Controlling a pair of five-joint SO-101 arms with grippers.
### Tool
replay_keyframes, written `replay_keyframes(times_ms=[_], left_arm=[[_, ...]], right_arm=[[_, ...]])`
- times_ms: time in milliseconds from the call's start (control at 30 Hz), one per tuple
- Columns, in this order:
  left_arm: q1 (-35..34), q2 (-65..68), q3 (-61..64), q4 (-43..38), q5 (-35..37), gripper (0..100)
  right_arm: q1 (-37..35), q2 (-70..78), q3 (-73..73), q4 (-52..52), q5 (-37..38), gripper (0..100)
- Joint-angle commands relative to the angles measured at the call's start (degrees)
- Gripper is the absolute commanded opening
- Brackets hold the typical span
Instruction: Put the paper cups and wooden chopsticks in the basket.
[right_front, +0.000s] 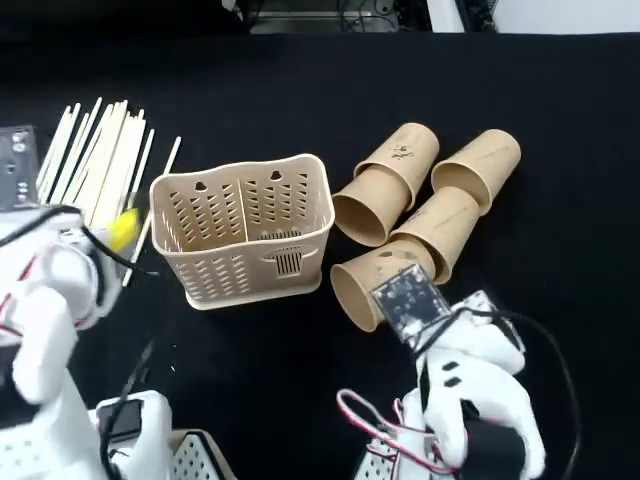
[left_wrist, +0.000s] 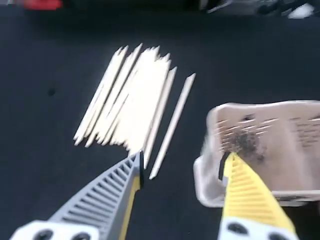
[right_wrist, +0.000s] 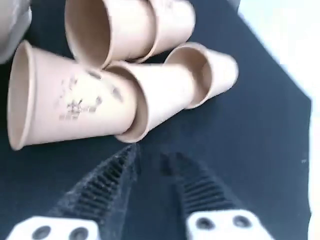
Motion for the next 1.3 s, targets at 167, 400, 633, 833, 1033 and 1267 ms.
replay_keyframes(times_ms=[167,400,633,833,1033,1267], left_arm=[[-7.34,0.53,22.81,-9.76,-4.92,26],[-7.34,-5.1,34.33,-14.68,-4.92,26],[-7.34,-21.63,42.33,-14.95,-2.81,27],[-10.95,-27.52,44.35,-15.03,1.58,27],[-11.56,-25.67,46.11,-17.85,1.93,27],[-11.56,-25.05,46.64,-18.2,1.93,27]], right_arm=[[-18.11,30.29,-17.8,3.78,-6.68,24.7],[-35.43,45.76,-21.58,5.98,-12.4,24.8],[-35.43,46.11,-5.76,-10.46,-8.88,24.4],[-22.24,46.11,10.33,-35.96,-1.41,24.3],[-14.07,46.11,17.36,-50.73,1.14,8.0],[-10.29,40.84,15.96,-48.35,-0.44,1.2]])
